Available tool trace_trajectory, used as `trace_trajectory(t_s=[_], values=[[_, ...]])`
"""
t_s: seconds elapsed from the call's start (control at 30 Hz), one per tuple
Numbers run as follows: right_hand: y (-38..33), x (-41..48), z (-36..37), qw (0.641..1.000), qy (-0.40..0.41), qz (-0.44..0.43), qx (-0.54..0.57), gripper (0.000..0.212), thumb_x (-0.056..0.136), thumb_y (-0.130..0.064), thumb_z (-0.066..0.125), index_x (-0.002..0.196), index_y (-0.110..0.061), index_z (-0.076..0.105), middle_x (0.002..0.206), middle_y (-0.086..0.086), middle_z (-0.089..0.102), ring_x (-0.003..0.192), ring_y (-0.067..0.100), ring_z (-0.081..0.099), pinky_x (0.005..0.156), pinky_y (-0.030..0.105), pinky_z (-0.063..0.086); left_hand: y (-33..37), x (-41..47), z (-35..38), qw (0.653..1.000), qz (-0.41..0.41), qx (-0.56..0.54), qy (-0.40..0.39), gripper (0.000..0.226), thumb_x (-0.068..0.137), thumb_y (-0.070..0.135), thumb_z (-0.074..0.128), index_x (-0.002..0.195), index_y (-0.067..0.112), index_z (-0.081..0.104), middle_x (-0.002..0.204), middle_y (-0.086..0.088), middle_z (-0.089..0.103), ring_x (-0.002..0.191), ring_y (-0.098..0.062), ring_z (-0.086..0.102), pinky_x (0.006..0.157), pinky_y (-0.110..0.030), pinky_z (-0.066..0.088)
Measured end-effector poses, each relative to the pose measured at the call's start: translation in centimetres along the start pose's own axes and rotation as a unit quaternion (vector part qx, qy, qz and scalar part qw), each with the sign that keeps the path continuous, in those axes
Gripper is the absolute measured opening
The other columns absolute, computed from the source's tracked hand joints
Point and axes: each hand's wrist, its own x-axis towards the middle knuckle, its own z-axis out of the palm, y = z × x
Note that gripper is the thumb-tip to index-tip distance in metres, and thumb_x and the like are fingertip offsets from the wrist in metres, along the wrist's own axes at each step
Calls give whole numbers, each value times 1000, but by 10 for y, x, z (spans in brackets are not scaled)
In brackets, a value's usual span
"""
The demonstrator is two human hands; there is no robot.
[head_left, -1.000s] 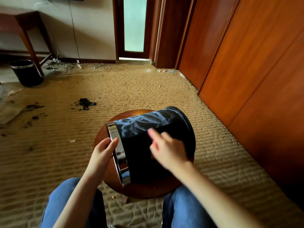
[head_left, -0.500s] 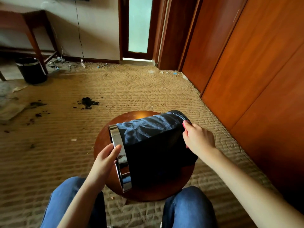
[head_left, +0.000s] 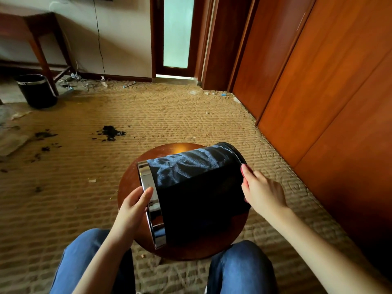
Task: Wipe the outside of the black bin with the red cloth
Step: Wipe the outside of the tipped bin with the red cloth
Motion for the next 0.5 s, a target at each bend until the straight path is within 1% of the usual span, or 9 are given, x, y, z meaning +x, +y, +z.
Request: trace_trajectory(t_s=[0.03,0.07,0.13,0.2,0.27,0.33,0.4,0.47,0.5], values=[[-3,12,-3,1000,-7,-1,0,46,97,-29,42,143,-23,40,119,8,60,89,32,64,68,33,45,0,-1,0,1000,-3,0,0,35,86,39,55,100,9,67,98,-21,70,91,-31,65,85,-52,49],[-7,26,-6,1000,-9,-1,6,44,97,-29,39,141,-22,40,122,6,58,97,32,62,74,34,45,0,-2,0,1000,-7,-1,3,31,88,35,54,100,9,67,97,-18,71,92,-32,66,85,-50,49],[-15,58,-16,1000,-23,-1,20,34,96,-26,39,126,-19,53,118,7,60,101,32,61,78,35,45,0,-3,0,1000,-11,0,7,25,93,28,53,102,10,68,97,-15,72,95,-35,66,86,-49,49],[-23,84,-24,998,-55,-6,26,27,94,-23,40,108,-15,61,110,9,63,100,31,60,76,33,43,2,-2,0,1000,-5,3,11,29,91,33,55,101,9,67,99,-19,71,95,-36,65,88,-53,48],[-27,93,-25,997,-71,-3,34,28,94,-22,40,110,-16,63,112,9,62,102,31,60,77,32,42,6,0,-1,1000,7,4,14,44,84,47,65,98,6,66,99,-25,67,89,-34,61,86,-55,47],[-25,79,-15,997,-32,4,65,34,95,-23,41,124,-19,57,119,9,57,102,32,60,79,34,45,7,5,-3,1000,8,8,5,57,79,56,66,97,3,63,98,-32,63,85,-34,59,83,-56,46],[-22,42,3,997,19,10,79,42,93,-23,48,135,-18,50,116,11,58,87,35,64,71,38,49,8,9,-3,1000,6,4,3,43,86,47,63,98,6,66,98,-27,67,89,-36,63,85,-55,47],[-20,3,16,993,31,10,110,49,82,-17,66,130,-13,57,95,15,64,59,35,63,50,37,49,6,10,-2,1000,3,-6,6,29,93,33,54,100,9,67,96,-18,71,89,-31,66,80,-45,49],[-15,-8,22,993,47,7,109,50,76,-14,73,125,-12,62,87,14,65,51,34,60,43,35,47,6,11,-1,1000,1,-10,6,25,95,28,51,101,9,67,95,-15,72,86,-27,68,77,-40,50]])
